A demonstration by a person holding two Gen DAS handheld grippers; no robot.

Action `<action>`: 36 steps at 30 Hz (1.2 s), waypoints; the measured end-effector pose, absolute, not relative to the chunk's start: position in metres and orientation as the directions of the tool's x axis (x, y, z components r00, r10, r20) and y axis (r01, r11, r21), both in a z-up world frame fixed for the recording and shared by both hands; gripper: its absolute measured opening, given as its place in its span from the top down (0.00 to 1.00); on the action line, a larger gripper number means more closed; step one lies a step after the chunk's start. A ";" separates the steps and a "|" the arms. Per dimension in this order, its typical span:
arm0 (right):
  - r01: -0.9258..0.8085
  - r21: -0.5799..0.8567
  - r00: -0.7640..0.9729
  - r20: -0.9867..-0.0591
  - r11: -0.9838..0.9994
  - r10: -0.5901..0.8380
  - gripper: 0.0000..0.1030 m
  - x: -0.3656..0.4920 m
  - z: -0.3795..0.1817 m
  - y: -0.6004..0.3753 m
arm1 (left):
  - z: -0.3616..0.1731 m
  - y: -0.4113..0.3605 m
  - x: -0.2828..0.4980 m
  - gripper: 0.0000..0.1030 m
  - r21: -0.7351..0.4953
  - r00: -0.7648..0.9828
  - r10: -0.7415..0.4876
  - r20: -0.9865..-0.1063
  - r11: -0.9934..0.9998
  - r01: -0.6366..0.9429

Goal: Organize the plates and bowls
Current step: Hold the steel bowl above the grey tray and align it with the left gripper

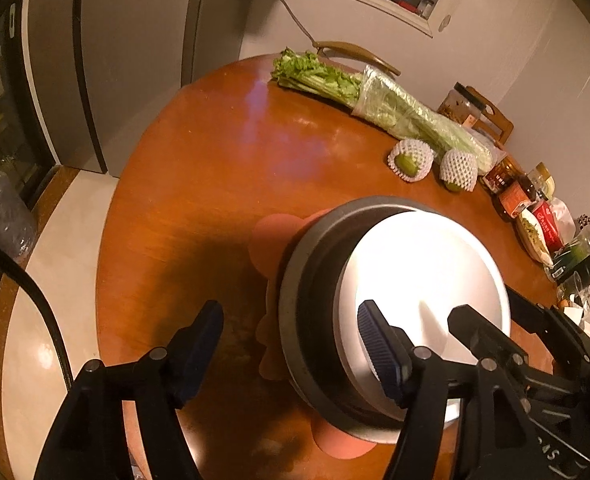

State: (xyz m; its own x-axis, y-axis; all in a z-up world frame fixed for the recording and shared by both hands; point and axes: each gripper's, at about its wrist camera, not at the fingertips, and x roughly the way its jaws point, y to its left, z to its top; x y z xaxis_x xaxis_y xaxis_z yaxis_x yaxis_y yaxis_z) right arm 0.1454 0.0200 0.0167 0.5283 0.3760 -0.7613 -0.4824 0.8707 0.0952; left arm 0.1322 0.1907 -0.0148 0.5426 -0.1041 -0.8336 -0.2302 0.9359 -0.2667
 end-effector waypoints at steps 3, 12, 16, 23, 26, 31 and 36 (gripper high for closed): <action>-0.487 0.105 0.517 -0.766 0.867 0.383 0.35 0.146 0.014 0.023 | -0.020 0.192 0.135 0.32 -0.278 0.533 -0.118 -0.838 0.933 -0.230; -0.489 0.114 0.503 -0.773 0.865 0.386 0.34 0.149 0.009 0.026 | -0.027 0.185 0.141 0.32 -0.265 0.519 -0.117 -0.847 0.939 -0.220; -0.484 0.128 0.495 -0.776 0.866 0.391 0.33 0.150 0.009 0.023 | -0.026 0.181 0.143 0.32 -0.261 0.515 -0.122 -0.849 0.943 -0.206; -0.463 0.125 0.508 -0.774 0.878 0.378 0.34 0.151 0.009 0.012 | -0.025 0.168 0.146 0.32 -0.245 0.513 -0.120 -0.850 0.952 -0.184; -0.455 0.117 0.517 -0.772 0.883 0.370 0.34 0.151 0.009 0.006 | -0.024 0.163 0.147 0.32 -0.240 0.512 -0.119 -0.851 0.954 -0.178; -0.440 0.122 0.524 -0.770 0.890 0.365 0.34 0.150 0.009 -0.004 | -0.023 0.154 0.147 0.32 -0.232 0.510 -0.116 -0.853 0.958 -0.170; -0.429 0.122 0.535 -0.764 0.895 0.361 0.34 0.149 0.010 -0.013 | -0.023 0.145 0.149 0.32 -0.229 0.505 -0.118 -0.855 0.960 -0.163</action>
State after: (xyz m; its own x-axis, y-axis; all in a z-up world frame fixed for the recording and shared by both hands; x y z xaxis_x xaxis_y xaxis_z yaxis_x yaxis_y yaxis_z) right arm 0.1486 -0.0134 0.0096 0.5345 0.3606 -0.7644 -0.4290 0.8950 0.1222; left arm 0.1491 0.1447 -0.0229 0.5052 -0.1180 -0.8549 -0.1630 0.9597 -0.2288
